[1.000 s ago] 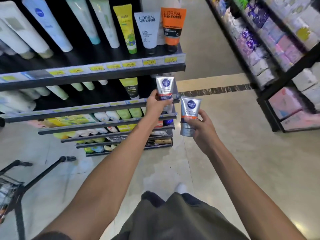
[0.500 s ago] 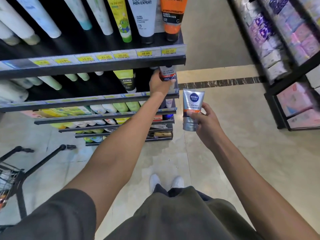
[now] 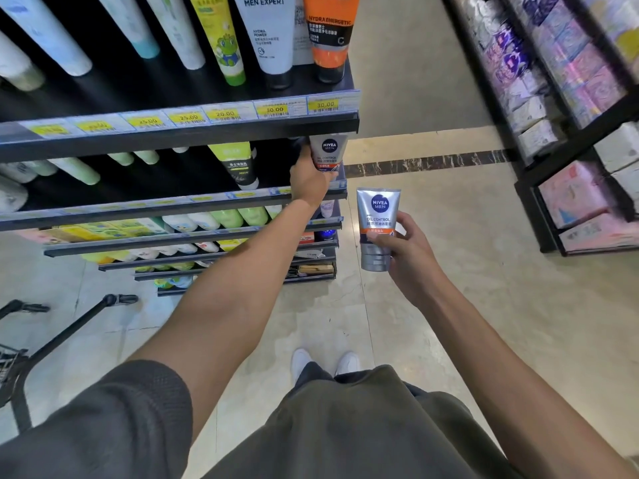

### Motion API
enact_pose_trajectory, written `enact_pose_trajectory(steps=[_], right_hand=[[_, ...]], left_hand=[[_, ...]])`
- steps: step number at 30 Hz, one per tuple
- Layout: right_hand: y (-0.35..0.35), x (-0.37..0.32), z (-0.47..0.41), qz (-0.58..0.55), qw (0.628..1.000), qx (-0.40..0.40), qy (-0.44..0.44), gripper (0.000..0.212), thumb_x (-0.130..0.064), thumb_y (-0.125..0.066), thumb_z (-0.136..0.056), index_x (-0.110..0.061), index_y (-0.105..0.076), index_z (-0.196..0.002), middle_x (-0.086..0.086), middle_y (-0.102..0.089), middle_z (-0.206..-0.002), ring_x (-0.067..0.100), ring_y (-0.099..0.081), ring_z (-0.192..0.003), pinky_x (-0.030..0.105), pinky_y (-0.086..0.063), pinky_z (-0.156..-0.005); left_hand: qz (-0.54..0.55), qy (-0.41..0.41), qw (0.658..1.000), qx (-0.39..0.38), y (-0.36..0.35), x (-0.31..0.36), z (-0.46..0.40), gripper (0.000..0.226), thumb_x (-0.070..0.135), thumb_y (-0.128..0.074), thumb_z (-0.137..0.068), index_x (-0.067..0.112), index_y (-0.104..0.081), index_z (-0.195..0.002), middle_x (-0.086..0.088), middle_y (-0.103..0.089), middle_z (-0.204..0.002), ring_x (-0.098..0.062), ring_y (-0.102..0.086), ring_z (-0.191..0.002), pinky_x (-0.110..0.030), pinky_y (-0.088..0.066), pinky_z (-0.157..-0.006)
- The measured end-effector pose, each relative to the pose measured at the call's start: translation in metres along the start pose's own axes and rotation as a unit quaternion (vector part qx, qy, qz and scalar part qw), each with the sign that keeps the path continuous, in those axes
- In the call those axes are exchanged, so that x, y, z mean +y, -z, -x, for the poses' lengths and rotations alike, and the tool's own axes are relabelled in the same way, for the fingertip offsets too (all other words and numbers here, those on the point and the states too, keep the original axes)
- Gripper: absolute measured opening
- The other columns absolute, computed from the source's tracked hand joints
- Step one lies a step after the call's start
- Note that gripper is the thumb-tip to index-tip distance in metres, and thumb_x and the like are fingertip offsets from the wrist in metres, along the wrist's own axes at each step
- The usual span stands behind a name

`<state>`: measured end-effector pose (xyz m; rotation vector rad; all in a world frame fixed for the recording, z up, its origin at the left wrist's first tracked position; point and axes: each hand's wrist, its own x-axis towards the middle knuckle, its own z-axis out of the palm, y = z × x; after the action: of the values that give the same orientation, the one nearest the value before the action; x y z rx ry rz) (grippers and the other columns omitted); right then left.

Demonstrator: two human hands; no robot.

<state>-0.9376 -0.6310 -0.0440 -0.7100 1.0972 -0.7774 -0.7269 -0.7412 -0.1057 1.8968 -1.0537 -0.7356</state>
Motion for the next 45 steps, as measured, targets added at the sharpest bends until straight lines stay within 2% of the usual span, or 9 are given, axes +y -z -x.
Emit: enact_pose_trajectory(steps=[13, 17, 20, 27, 30, 33, 35, 38, 45], right_hand=[[-0.011, 0.010, 0.005, 0.007, 1.000, 0.005, -0.004, 0.055, 0.002, -0.075, -0.085, -0.016, -0.055, -0.132, 0.009, -0.072, -0.108, 0.017, -0.075, -0.086, 0.029, -0.059, -0.067], [-0.017, 0.014, 0.006, 0.019, 1.000, 0.006, -0.003, 0.051, 0.002, -0.077, -0.084, -0.019, -0.057, -0.126, 0.007, -0.072, -0.104, 0.014, -0.075, -0.081, 0.029, -0.059, -0.067], [-0.024, 0.019, 0.004, 0.032, 0.999, 0.009, -0.001, 0.052, 0.002, -0.079, -0.082, -0.017, -0.058, -0.127, 0.010, -0.073, -0.106, 0.019, -0.074, -0.084, 0.033, -0.059, -0.067], [-0.067, 0.034, -0.010, 0.093, 0.995, 0.022, 0.026, 0.059, -0.007, -0.087, -0.078, -0.019, -0.057, -0.127, 0.008, -0.073, -0.115, 0.026, -0.073, -0.100, 0.046, -0.062, -0.087], [-0.090, 0.041, -0.022, 0.127, 0.990, 0.035, 0.059, 0.056, -0.013, -0.089, -0.077, -0.025, -0.057, -0.121, 0.004, -0.074, -0.115, 0.024, -0.074, -0.100, 0.049, -0.061, -0.093], [-0.114, 0.048, -0.040, 0.161, 0.981, 0.052, 0.099, 0.058, -0.015, -0.089, -0.078, -0.022, -0.055, -0.125, 0.002, -0.072, -0.115, 0.018, -0.073, -0.099, 0.041, -0.061, -0.092], [-0.128, 0.052, -0.054, 0.176, 0.974, 0.059, 0.130, 0.061, -0.015, -0.089, -0.078, -0.018, -0.056, -0.128, -0.002, -0.073, -0.112, 0.013, -0.072, -0.099, 0.034, -0.060, -0.090], [-0.143, 0.060, -0.074, 0.173, 0.969, 0.078, 0.161, 0.064, -0.019, -0.089, -0.076, -0.019, -0.054, -0.130, -0.007, -0.075, -0.106, 0.011, -0.072, -0.099, 0.039, -0.059, -0.093], [-0.170, 0.054, -0.114, 0.193, 0.944, 0.078, 0.255, 0.059, -0.013, -0.085, -0.081, -0.015, -0.053, -0.131, -0.009, -0.073, -0.108, 0.007, -0.072, -0.099, 0.038, -0.059, -0.095]], left_hand=[[-0.022, 0.001, 1.000, -0.019, 0.003, -0.004, -0.004, 0.059, 0.023, -0.086, -0.077, 0.016, -0.052, -0.125, -0.006, -0.070, -0.121, -0.029, -0.064, -0.117, -0.050, -0.054, -0.101], [-0.020, 0.013, 0.999, -0.028, 0.013, 0.000, -0.001, 0.055, 0.021, -0.087, -0.078, 0.013, -0.052, -0.120, -0.006, -0.070, -0.118, -0.027, -0.067, -0.112, -0.044, -0.055, -0.098], [-0.013, 0.027, 0.999, -0.014, 0.030, -0.002, 0.011, 0.057, 0.015, -0.082, -0.083, 0.006, -0.052, -0.131, -0.012, -0.066, -0.127, -0.028, -0.063, -0.119, -0.041, -0.052, -0.102], [-0.102, -0.062, 0.991, 0.052, 0.109, -0.046, 0.069, 0.022, 0.022, -0.072, -0.093, 0.009, -0.066, -0.110, -0.007, -0.070, -0.106, -0.021, -0.066, -0.098, -0.041, -0.057, -0.087], [-0.186, -0.067, 0.978, 0.072, 0.151, -0.075, 0.066, 0.039, 0.030, -0.071, -0.095, 0.009, -0.062, -0.127, -0.009, -0.064, -0.122, -0.025, -0.060, -0.116, -0.041, -0.051, -0.100], [-0.250, -0.051, 0.965, 0.055, 0.189, -0.106, 0.045, 0.065, 0.035, -0.073, -0.093, 0.004, -0.048, -0.145, -0.016, -0.054, -0.140, -0.031, -0.049, -0.133, -0.044, -0.041, -0.113], [-0.301, -0.054, 0.952, 0.013, 0.206, -0.124, 0.029, 0.073, 0.039, -0.074, -0.091, 0.002, -0.045, -0.148, -0.018, -0.052, -0.144, -0.035, -0.046, -0.136, -0.048, -0.035, -0.118], [-0.381, -0.098, 0.919, -0.035, 0.219, -0.140, 0.011, 0.071, 0.042, -0.073, -0.091, 0.001, -0.051, -0.145, -0.021, -0.057, -0.139, -0.037, -0.050, -0.132, -0.049, -0.025, -0.123], [-0.386, -0.144, 0.911, -0.026, 0.227, -0.148, -0.005, 0.055, 0.034, -0.074, -0.092, 0.006, -0.060, -0.138, -0.016, -0.068, -0.130, -0.036, -0.063, -0.118, -0.044, -0.051, -0.103]])
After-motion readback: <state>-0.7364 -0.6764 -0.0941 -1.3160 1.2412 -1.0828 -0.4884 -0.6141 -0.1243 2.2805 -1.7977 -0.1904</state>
